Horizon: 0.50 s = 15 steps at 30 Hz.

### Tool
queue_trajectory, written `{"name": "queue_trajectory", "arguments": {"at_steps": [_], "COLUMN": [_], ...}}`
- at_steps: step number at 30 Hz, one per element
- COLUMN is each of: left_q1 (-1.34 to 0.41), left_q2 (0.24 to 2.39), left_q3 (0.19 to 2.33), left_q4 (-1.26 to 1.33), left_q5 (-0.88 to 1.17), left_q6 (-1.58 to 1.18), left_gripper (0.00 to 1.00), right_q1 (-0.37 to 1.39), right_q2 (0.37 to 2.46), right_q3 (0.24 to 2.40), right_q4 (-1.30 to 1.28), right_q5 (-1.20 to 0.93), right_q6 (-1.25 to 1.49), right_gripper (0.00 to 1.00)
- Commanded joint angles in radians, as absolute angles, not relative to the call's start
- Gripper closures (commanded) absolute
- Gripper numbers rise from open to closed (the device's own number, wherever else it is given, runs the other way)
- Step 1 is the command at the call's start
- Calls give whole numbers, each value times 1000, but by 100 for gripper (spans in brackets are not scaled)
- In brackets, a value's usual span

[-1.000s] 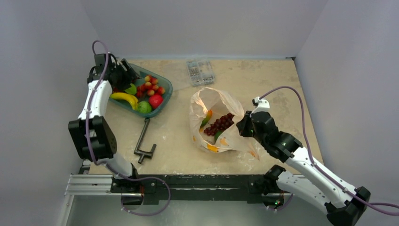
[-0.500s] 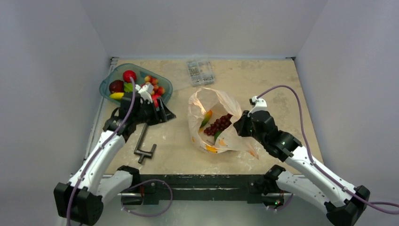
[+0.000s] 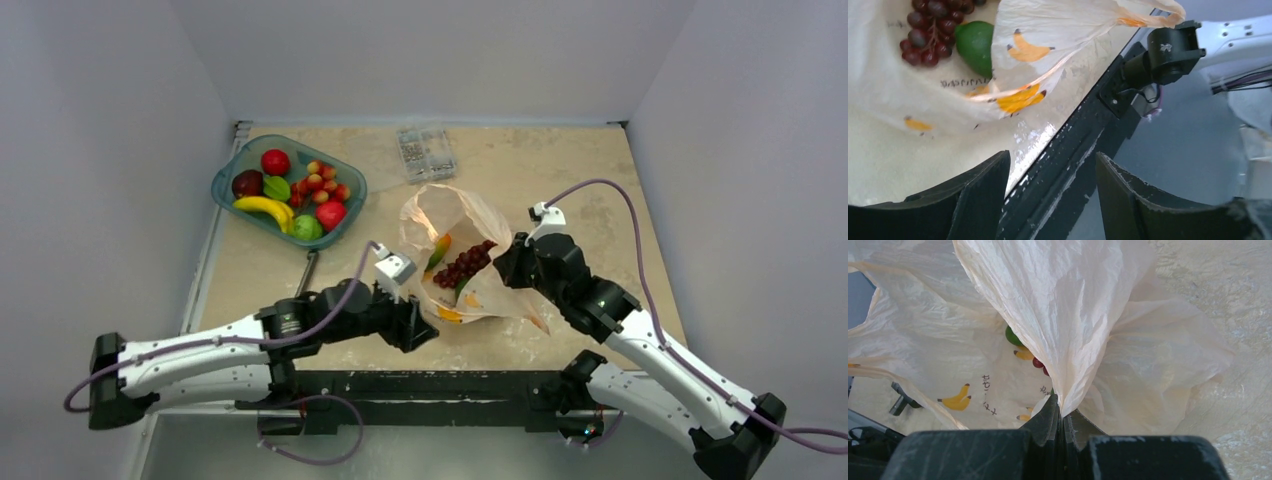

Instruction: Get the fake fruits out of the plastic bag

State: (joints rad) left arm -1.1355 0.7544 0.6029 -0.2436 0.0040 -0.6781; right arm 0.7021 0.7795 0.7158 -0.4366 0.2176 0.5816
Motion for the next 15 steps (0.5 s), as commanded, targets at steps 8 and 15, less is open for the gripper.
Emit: {"name": "queue_trajectory", "arguments": {"at_steps": [8, 15], "left_q1": [-1283, -1241], "left_q2": [1295, 1582], "left_q3": [1134, 1410], "left_q4": [-342, -590], "left_q5": [-462, -453], "left_q6": [-524, -494], "left_gripper": [51, 65], "right_q1": [708, 708], "right_q2": [747, 723], "right_q3": [759, 757], "right_q4": [-440, -460], "right_q5": [240, 243], "right_q6": [583, 589], "right_gripper": [100, 100]}}
